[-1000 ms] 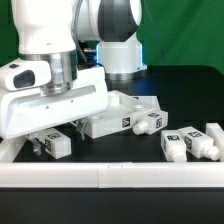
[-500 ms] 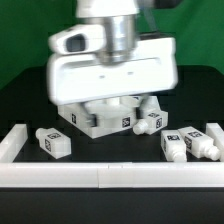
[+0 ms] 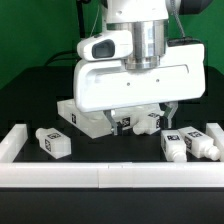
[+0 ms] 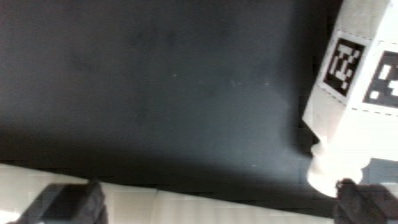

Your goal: Assemble one leg

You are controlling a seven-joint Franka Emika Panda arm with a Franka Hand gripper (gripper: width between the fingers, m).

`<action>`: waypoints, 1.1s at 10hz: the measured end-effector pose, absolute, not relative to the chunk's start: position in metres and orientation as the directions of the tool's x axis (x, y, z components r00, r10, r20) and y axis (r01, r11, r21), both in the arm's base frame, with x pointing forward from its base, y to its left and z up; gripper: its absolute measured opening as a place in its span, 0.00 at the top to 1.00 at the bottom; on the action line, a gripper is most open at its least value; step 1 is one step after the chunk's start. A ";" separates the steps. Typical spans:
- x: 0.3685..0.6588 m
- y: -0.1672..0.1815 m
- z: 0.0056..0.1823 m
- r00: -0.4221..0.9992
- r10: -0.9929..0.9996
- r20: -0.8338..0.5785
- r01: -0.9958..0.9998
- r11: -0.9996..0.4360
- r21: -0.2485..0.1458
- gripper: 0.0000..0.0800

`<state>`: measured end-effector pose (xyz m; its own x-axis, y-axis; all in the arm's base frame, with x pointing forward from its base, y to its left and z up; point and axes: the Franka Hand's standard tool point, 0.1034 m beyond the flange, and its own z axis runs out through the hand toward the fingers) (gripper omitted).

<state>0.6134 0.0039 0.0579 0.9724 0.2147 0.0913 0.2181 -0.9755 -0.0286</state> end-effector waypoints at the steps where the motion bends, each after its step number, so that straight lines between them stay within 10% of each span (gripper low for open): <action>1: 0.612 0.008 0.056 0.984 0.158 0.081 0.161 -0.986 -0.038 0.19; 11: 0.598 0.050 0.015 0.997 0.072 0.027 0.074 -0.995 -0.060 0.19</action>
Offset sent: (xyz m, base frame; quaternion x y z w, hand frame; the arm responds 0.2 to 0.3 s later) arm 0.0054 0.0351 -0.0215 0.0353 -0.0094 0.1394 0.9896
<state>0.5979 0.0497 0.0153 0.9970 0.0724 0.0266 0.0739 -0.9955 -0.0598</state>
